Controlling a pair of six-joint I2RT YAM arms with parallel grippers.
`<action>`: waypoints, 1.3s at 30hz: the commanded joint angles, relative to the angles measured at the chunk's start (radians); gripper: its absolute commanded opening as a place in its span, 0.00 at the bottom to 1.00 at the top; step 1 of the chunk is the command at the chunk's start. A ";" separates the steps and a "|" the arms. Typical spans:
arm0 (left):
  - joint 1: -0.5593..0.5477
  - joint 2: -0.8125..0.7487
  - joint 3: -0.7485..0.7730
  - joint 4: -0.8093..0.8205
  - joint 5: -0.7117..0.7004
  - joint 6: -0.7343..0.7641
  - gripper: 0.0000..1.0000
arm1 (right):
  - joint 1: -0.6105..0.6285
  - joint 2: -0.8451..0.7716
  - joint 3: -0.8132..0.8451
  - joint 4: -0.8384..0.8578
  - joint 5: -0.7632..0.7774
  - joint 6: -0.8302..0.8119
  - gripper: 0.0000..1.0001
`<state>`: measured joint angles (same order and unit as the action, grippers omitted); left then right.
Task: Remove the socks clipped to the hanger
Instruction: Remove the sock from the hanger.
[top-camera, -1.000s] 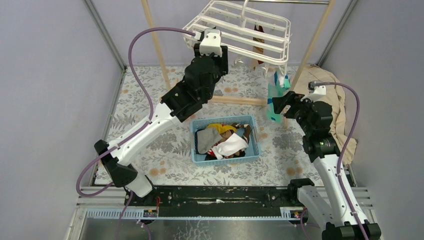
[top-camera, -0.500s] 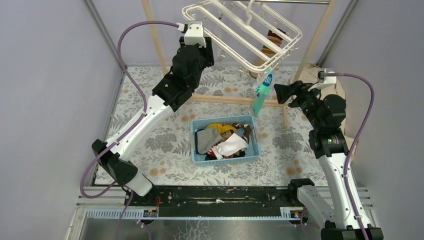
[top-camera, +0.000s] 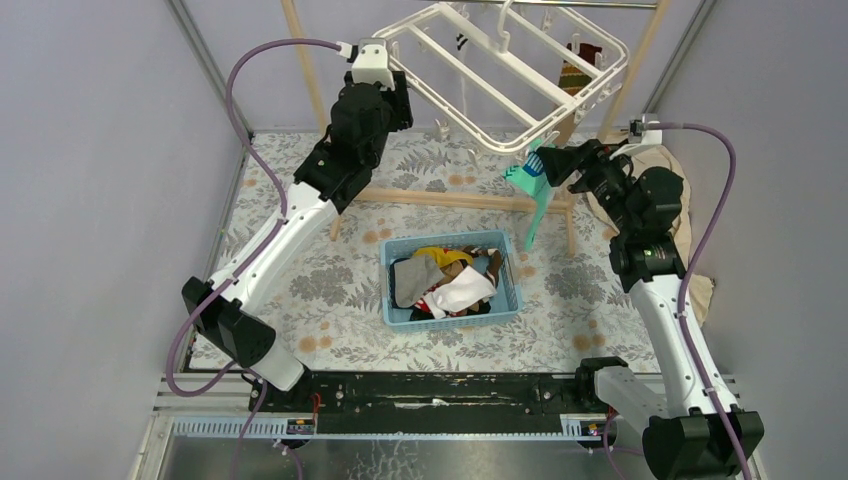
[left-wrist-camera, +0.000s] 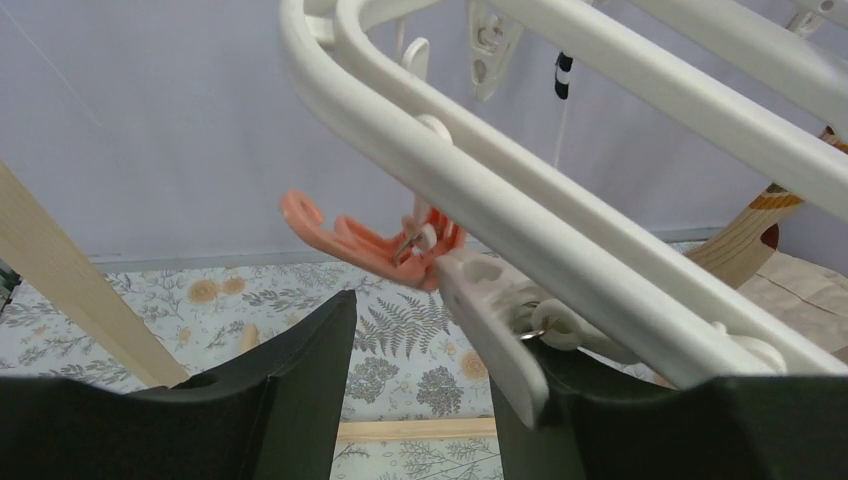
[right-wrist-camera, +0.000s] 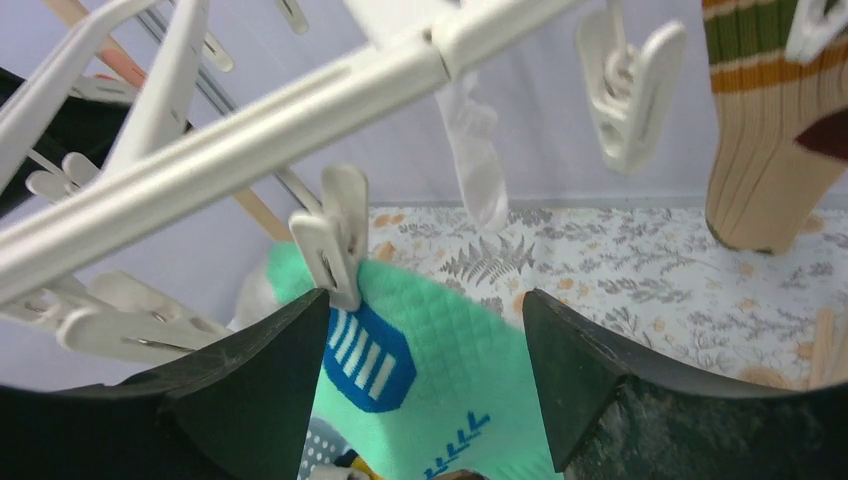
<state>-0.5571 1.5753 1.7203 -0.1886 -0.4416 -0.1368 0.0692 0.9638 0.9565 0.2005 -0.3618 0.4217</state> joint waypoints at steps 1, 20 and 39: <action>0.020 0.010 0.006 0.015 0.037 -0.011 0.56 | -0.005 0.005 0.067 0.142 -0.019 0.024 0.78; 0.035 -0.028 -0.071 0.010 0.109 -0.052 0.53 | -0.001 0.110 0.125 0.279 -0.085 0.128 0.50; 0.034 -0.292 -0.343 -0.074 0.162 -0.132 0.62 | 0.273 0.122 0.284 0.015 0.158 -0.159 0.30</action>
<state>-0.5274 1.3663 1.4364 -0.2413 -0.2939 -0.2363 0.2905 1.0821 1.1702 0.2420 -0.2974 0.3523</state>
